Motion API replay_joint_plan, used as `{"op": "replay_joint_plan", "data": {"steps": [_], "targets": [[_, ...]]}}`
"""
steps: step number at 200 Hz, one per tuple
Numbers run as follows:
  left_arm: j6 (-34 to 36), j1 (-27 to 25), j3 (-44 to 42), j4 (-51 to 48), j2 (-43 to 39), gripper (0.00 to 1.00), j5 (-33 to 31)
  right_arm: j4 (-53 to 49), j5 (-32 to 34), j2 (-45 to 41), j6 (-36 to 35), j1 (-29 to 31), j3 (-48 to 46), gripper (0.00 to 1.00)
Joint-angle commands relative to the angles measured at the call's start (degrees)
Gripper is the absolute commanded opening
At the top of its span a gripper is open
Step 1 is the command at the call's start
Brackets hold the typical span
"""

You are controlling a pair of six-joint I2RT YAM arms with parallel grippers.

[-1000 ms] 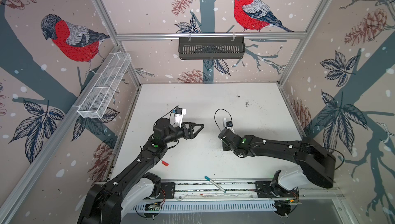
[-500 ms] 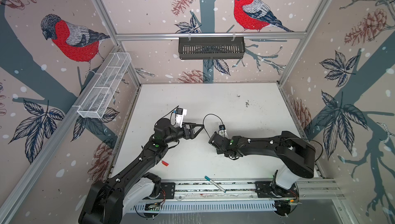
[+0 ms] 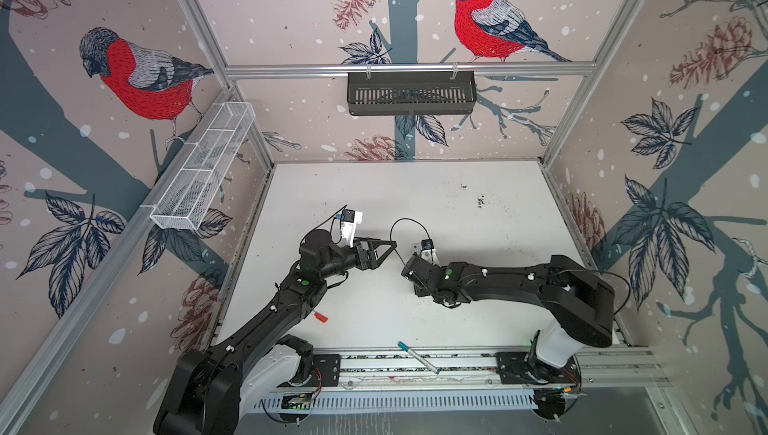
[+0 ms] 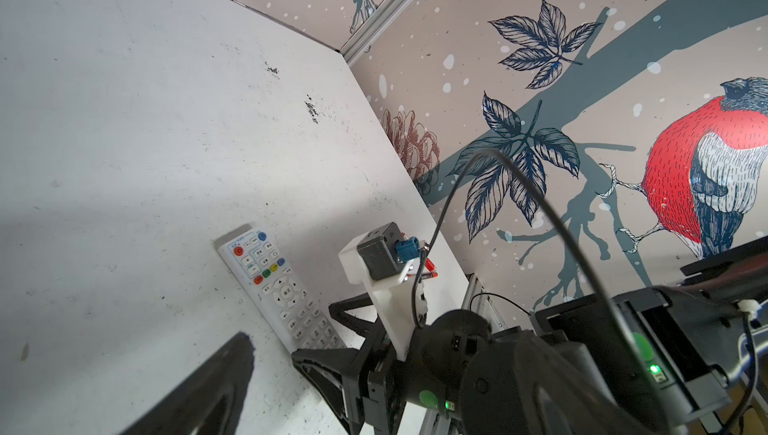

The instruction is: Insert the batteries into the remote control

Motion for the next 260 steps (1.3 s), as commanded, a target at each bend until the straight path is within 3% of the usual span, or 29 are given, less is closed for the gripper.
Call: {"op": "replay_joint_plan", "data": {"steps": [1, 40, 57, 94, 126, 162, 186, 210, 237, 260], "targets": [[2.3, 0.1, 0.8, -2.5, -0.2, 0.97, -1.4, 0.8, -0.4, -2.7, -1.6, 0.2, 0.4, 0.71], [5.8, 0.1, 3.1, -9.6, 0.3, 0.98, -4.5, 5.6, -2.5, -10.9, -9.4, -1.3, -2.1, 0.89], [10.6, 0.1, 7.5, -19.2, -0.1, 0.97, -8.7, 7.8, -3.9, -15.5, -14.6, -3.6, -4.1, 1.0], [22.4, 0.1, 19.1, -40.0, -0.1, 0.98, -24.6, 8.2, -5.2, -25.6, -24.1, -13.8, -7.3, 1.0], [24.4, 0.3, 24.4, -46.7, 0.9, 0.97, -39.3, 8.3, -1.9, -31.6, -31.4, -22.2, -9.7, 1.0], [27.9, 2.1, 23.6, -41.5, -0.3, 0.97, -50.9, 12.1, 5.3, -35.3, -36.6, -28.6, -13.0, 0.99], [32.0, 7.0, 23.6, -36.2, -0.2, 0.97, -54.1, 19.3, 11.2, -35.8, -36.7, -33.7, -17.2, 1.0], [32.5, 13.8, 22.3, -29.7, 1.6, 0.97, -56.2, 30.5, 14.0, -34.6, -43.7, -37.7, -22.5, 0.99], [30.0, 22.1, 20.7, -24.6, 6.0, 0.97, -57.4, 41.0, 10.3, -33.2, -46.1, -44.9, -26.8, 0.99], [33.6, 24.1, 14.5, -14.5, 9.0, 0.97, -62.9, 44.7, 6.2, -31.8, -44.9, -51.0, -28.1, 0.99]]}}
